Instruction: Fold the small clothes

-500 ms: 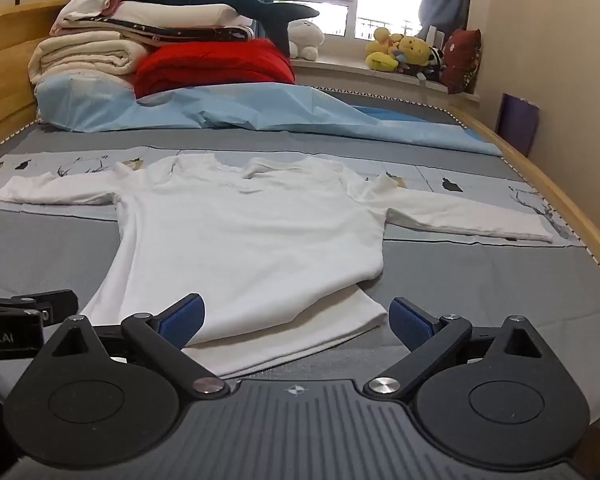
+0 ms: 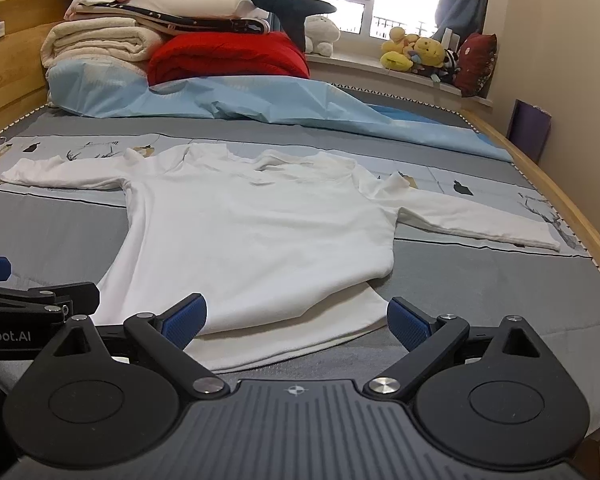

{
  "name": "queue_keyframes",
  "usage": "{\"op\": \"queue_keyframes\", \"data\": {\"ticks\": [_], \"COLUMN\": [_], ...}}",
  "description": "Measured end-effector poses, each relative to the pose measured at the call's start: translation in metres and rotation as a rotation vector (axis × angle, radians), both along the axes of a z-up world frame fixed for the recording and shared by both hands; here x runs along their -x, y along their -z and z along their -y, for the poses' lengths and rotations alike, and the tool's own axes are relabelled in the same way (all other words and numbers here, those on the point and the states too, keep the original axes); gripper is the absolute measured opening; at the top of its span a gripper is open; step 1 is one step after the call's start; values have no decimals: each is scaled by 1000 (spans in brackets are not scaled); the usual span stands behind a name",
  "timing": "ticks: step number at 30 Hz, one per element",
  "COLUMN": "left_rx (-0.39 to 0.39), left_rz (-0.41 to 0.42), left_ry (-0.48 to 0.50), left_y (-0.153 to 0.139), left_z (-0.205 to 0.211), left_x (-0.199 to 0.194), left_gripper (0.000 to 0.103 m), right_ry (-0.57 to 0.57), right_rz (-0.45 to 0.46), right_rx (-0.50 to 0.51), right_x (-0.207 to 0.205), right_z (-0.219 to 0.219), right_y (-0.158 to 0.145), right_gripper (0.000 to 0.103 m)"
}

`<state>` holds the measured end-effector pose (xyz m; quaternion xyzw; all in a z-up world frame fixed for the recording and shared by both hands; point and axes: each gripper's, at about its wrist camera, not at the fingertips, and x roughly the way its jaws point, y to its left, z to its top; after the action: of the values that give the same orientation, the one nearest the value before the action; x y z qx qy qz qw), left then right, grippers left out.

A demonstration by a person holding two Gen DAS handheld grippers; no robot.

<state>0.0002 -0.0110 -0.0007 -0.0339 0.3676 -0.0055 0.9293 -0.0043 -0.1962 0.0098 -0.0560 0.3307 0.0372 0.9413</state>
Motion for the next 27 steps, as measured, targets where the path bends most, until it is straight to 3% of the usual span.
{"op": "queue_keyframes", "data": {"ticks": [27], "left_rx": [-5], "left_rz": [6], "left_ry": [-1], "left_y": [5], "left_z": [1], "left_x": [-2], "left_gripper": [103], "right_ry": [2], "right_rz": [-19], "right_rx": [-6], "right_x": [-2], "right_z": [0], "right_y": [4], "right_gripper": [97]}}
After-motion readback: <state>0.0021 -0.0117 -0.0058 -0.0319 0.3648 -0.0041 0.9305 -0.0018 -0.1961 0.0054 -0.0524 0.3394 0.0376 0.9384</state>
